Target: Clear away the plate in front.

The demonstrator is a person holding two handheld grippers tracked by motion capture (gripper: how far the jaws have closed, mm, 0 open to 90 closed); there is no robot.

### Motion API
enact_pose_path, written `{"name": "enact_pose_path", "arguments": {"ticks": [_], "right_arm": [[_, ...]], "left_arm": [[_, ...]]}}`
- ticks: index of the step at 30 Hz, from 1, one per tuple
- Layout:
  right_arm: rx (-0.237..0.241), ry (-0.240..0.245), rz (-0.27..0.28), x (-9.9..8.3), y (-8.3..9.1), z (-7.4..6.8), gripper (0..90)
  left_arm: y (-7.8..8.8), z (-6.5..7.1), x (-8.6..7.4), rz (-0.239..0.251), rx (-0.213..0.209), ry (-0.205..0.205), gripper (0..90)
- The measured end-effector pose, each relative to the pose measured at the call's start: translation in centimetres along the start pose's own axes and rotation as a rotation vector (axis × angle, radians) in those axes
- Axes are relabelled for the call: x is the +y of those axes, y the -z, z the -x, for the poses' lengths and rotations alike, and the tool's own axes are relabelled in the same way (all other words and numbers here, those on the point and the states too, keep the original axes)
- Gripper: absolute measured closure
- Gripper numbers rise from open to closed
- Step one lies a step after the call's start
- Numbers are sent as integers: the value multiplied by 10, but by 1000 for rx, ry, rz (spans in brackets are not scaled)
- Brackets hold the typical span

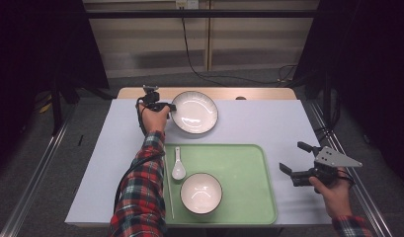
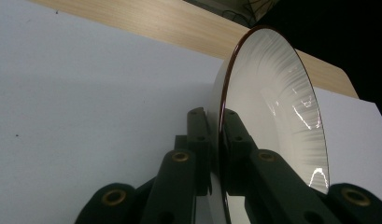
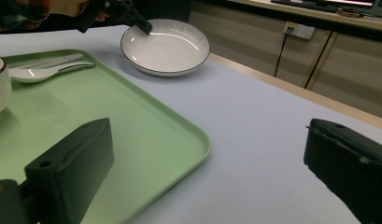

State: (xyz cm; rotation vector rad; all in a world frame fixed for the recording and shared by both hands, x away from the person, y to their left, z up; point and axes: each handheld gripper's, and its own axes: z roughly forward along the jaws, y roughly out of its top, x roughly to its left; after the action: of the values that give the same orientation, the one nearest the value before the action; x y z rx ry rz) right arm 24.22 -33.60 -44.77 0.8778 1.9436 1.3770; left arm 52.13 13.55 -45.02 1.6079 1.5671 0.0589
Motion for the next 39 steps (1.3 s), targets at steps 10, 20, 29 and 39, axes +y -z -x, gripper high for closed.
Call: {"name": "enact_pose_path", "arguments": {"ticks": [10, 20, 29, 39], "right_arm": [[-18, -4, -4, 16, -24, -1, 0], [-14, -93, -39, 26, -53, 9, 7], [43, -164, -38, 40, -85, 11, 24], [41, -219, -30, 44, -106, 9, 23]], "left_arm": [[17, 10, 5, -17, -45, -57, 844], [26, 40, 2, -64, -127, -148, 845], [37, 66, -8, -76, -188, -230, 845], [41, 84, -21, -95, -244, -286, 844]]}}
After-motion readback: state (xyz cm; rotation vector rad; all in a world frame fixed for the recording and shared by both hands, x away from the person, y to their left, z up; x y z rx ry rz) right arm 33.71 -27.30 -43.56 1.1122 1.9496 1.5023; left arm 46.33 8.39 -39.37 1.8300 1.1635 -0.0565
